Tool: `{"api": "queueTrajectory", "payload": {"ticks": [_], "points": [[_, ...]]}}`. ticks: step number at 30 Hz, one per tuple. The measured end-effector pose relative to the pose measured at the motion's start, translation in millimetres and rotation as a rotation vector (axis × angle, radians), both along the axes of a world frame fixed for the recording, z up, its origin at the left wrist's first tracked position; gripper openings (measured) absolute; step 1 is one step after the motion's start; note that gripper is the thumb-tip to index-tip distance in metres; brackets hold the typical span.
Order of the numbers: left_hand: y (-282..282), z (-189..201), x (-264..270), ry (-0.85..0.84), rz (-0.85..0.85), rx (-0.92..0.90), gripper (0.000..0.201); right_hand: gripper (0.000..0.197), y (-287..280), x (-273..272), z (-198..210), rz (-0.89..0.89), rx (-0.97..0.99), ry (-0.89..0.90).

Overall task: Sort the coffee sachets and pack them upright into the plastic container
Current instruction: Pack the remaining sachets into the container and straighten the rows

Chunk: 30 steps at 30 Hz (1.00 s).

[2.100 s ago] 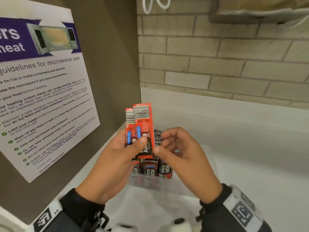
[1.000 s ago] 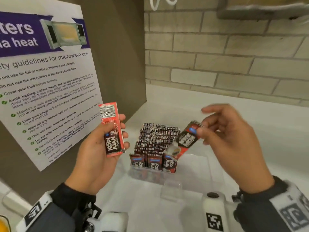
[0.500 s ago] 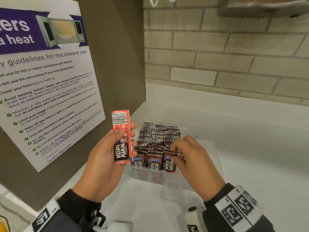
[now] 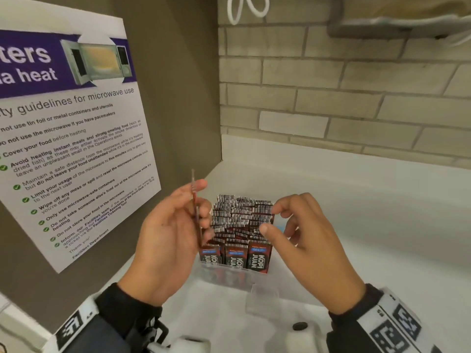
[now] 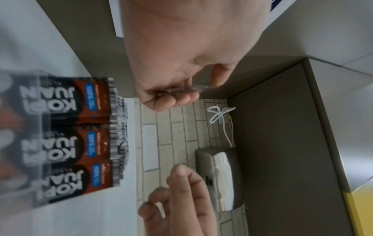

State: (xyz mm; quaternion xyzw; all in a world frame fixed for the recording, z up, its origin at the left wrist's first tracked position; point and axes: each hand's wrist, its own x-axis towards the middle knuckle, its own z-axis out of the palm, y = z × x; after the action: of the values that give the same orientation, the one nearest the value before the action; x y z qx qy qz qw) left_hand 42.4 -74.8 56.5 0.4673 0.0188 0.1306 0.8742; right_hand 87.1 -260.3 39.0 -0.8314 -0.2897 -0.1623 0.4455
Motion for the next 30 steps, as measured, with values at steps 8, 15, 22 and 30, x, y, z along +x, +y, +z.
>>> {"api": "queueTrajectory", "payload": {"ticks": [8, 15, 22, 30], "points": [[-22, 16, 6, -0.080, -0.069, -0.105, 0.029, 0.025, 33, -14, 5, 0.380, 0.224, 0.544], [-15, 4, 5, -0.129, 0.103, 0.112, 0.018, 0.010, 24, -3, 16, 0.289, 0.565, 0.729], [-19, -14, -3, -0.119, 0.105, 0.455, 0.026, 0.022, 0, 7, 42, 0.214, 0.685, 0.379], [20, -30, -5, -0.101, 0.287, 0.382, 0.044, 0.021, -19, -3, 12, -0.010, 0.168, 0.083]]}}
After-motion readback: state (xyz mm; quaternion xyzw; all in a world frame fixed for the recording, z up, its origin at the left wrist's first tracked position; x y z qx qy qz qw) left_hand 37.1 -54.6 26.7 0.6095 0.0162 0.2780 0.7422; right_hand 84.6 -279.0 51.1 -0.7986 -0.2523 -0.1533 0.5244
